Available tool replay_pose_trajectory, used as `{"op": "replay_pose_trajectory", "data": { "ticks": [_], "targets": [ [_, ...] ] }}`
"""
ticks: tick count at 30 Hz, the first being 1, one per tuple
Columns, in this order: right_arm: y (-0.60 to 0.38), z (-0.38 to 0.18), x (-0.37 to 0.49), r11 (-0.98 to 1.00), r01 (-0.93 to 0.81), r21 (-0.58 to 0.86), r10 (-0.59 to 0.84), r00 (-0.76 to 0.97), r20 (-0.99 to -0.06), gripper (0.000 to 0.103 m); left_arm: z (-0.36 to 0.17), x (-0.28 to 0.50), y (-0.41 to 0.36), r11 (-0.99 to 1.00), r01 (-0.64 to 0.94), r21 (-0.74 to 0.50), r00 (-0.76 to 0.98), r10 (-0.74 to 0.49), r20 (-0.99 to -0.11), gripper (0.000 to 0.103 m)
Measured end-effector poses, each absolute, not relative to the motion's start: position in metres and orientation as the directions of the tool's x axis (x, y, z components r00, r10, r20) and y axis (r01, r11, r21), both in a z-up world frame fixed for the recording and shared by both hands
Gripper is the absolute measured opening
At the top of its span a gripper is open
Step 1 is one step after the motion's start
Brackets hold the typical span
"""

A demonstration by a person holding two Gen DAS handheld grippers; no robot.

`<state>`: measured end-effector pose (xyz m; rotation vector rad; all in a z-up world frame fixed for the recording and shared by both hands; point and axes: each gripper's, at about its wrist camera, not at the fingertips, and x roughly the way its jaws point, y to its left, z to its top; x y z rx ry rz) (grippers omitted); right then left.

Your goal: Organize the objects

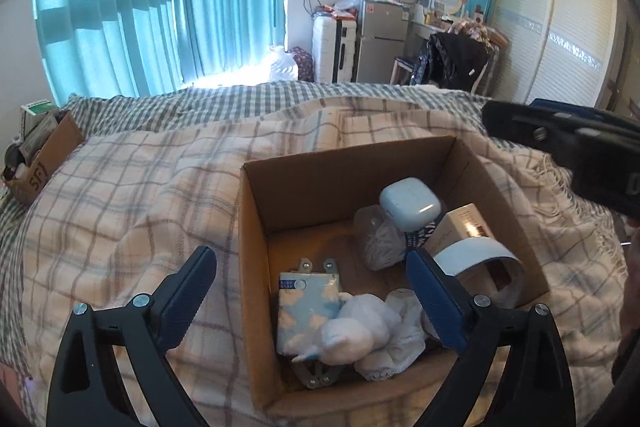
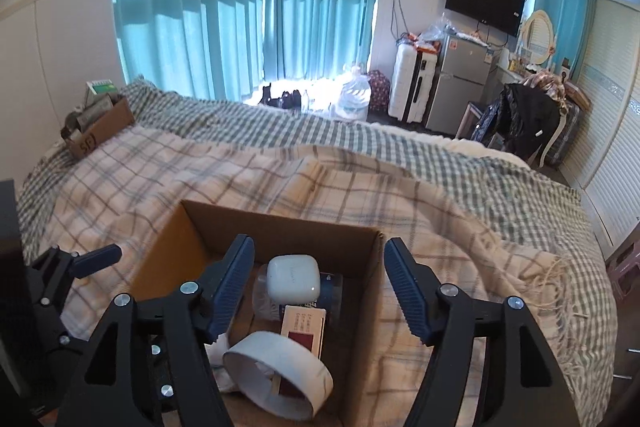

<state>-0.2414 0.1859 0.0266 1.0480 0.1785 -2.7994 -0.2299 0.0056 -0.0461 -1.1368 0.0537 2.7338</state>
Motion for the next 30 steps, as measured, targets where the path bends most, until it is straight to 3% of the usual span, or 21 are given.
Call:
{"op": "replay_pose_trajectory", "data": {
  "ticks": [17, 23, 30],
  "targets": [
    [0.207, 0.172, -0.081, -0.988, 0.124, -0.092, -0.073, -0.9, -0.43, 0.094, 0.094, -0.119, -0.016, -0.993, -0.12, -0.021, -0.879, 0.116, -0.462, 0.103],
    [0.213, 0.181, -0.046, -0.99, 0.107, -0.087, -0.065, -0.919, -0.388, 0.103, 0.115, -0.09, -0.019, -0.992, -0.125, -0.029, -0.914, 0.126, -0.386, 0.103],
    [0.225, 0.153, -0.029, -0.996, 0.075, -0.056, -0.051, -0.936, -0.348, 0.103, 0.112, -0.065, -0.025, -0.988, -0.146, -0.047, -0.945, 0.153, -0.289, 0.103]
  ]
}}
